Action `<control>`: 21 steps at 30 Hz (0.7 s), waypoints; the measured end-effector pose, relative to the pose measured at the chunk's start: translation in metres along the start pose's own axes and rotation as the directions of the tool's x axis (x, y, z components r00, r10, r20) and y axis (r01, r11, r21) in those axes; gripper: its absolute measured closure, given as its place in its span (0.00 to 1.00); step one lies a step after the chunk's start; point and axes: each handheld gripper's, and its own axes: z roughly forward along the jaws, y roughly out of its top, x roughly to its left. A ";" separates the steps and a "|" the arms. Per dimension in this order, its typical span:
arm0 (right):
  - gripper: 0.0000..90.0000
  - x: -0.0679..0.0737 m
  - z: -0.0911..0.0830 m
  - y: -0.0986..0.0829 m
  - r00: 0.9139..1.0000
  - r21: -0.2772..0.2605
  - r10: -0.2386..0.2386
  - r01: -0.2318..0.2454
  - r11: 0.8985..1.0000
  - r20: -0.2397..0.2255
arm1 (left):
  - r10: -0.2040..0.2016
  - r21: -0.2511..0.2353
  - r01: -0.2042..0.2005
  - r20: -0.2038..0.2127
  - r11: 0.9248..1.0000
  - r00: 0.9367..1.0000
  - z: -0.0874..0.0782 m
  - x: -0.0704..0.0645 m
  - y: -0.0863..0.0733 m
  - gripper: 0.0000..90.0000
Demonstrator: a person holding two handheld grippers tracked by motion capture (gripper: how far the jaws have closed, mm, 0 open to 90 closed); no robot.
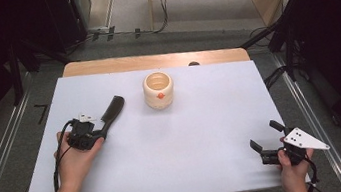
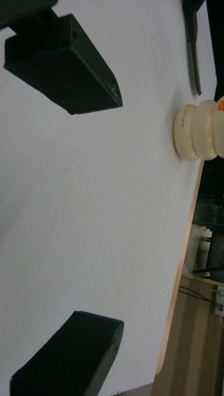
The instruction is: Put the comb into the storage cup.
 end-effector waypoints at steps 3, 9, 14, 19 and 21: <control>0.00 0.000 0.000 0.000 1.000 0.001 0.001 -0.001 1.000 0.001 | -0.017 -0.036 0.017 0.002 0.999 1.000 -0.001 0.000 -0.002 0.80; 0.00 0.000 0.000 0.000 1.000 0.002 0.002 -0.002 1.000 0.002 | -0.037 -0.093 0.038 0.011 0.995 0.999 -0.008 -0.001 -0.004 0.80; 0.00 0.000 0.000 0.000 1.000 -0.002 0.002 -0.002 1.000 0.002 | -0.044 -0.154 0.047 0.023 0.987 0.999 -0.013 -0.004 -0.007 0.80; 0.00 0.001 0.000 0.001 1.000 0.001 0.001 -0.001 1.000 0.000 | -0.042 -0.205 0.046 0.025 0.978 0.999 -0.018 -0.009 -0.009 0.80; 0.00 0.001 0.000 0.001 1.000 0.000 -0.006 0.006 1.000 0.002 | -0.039 -0.216 0.043 0.023 0.975 0.999 -0.020 -0.012 -0.008 0.80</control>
